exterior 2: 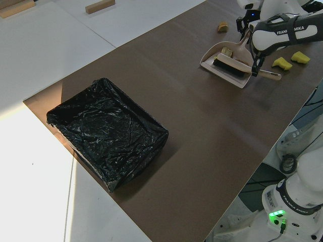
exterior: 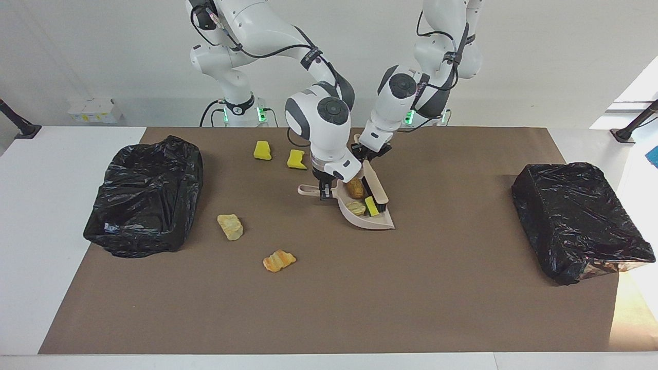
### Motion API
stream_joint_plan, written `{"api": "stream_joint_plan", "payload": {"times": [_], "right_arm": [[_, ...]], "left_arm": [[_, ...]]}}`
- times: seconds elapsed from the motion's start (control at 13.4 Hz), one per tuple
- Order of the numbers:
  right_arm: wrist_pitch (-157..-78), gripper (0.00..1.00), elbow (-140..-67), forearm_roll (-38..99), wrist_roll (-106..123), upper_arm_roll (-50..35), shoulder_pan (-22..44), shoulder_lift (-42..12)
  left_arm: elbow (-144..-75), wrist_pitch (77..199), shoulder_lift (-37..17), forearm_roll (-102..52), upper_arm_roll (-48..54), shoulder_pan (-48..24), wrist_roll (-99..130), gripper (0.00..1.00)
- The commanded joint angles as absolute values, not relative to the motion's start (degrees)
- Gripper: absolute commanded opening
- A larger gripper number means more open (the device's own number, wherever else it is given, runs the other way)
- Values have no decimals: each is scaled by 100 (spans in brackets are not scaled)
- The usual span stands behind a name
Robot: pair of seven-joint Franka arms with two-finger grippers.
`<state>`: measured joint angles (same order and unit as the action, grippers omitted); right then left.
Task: Sweep and dump trash in bin
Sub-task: 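Sweep bread and sponge into the dustpan with the left gripper's brush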
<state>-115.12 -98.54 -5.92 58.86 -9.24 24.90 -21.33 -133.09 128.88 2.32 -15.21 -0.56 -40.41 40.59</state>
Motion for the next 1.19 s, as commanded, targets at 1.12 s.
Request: {"api": "stream_joint_plan", "payload": {"times": [1.12], "right_arm": [[-11725,0,-10055,254,6731,-993,1961,-1890]], "left_arm": [[-12402,10635,545,-738,-88,-3666,4474,0]]}}
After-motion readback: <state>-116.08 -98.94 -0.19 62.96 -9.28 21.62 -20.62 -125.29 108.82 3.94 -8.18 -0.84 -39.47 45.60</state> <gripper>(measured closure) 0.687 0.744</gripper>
